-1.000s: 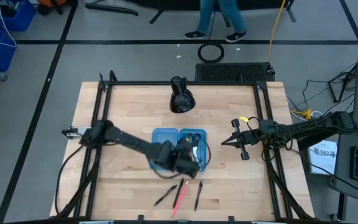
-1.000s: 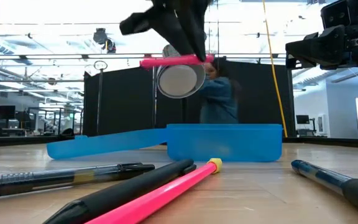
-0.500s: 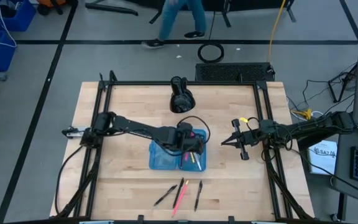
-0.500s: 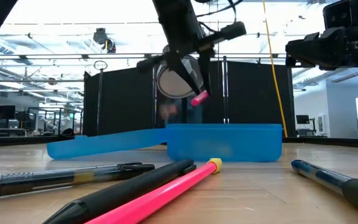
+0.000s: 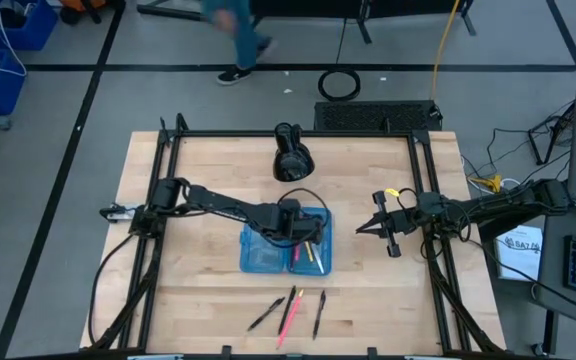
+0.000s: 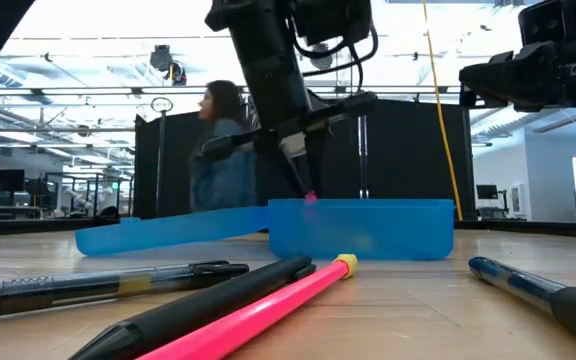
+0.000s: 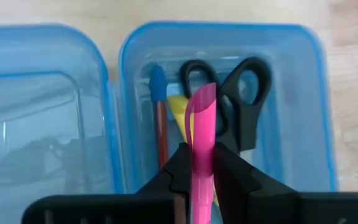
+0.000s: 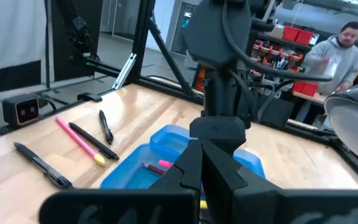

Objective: Pick & place school supplies into a supply box
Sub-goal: Put the left pink pen into the blue supply box

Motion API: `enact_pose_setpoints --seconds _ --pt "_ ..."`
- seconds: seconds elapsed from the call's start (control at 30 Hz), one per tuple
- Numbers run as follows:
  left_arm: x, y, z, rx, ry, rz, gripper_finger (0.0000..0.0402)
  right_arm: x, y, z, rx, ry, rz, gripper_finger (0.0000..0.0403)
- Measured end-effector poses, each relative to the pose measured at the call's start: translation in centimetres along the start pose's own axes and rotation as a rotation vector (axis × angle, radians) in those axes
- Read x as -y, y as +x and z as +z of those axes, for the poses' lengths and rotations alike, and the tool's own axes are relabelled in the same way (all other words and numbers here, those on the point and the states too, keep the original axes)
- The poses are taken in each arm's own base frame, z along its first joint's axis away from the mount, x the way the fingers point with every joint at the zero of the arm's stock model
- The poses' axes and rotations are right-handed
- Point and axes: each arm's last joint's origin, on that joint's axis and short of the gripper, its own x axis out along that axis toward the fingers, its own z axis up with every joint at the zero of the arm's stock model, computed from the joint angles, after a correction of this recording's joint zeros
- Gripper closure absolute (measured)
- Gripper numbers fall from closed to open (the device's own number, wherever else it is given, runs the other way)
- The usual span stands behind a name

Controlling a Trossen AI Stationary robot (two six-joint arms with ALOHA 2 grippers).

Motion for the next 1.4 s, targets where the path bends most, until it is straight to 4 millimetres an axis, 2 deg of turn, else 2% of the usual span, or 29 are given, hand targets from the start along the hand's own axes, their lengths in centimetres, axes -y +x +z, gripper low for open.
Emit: enact_pose_setpoints --seconds 0.4,0.53,0.73,1.13,1.23,1.4 --pt "-0.1 0.8 1.3 -0.034 -0.053 -0.008 0.0356 -0.1 0.0 -0.3 -0.035 0.039 0.012 0.0403" --pt "-0.3 1.6 1.6 -0.078 -0.063 0.006 0.0356 -0.1 0.0 -0.4 -0.035 0.038 0.012 0.0403" --pt "-0.3 3.4 1.2 -0.103 -0.056 0.016 0.0356 -0.1 0.0 -0.3 -0.032 0.037 0.012 0.0403" --pt "-0.4 3.7 0.8 -0.109 -0.049 0.023 0.0354 -0.1 0.0 -0.3 -0.032 0.045 0.012 0.0403" --pt "-0.2 3.5 0.6 -0.097 -0.029 0.026 0.034 -0.1 0.0 -0.3 -0.032 0.053 0.012 0.0403" --pt "0.1 3.1 0.3 -0.085 -0.012 0.031 0.0287 -0.1 0.0 -0.3 -0.032 0.053 0.012 0.0403"
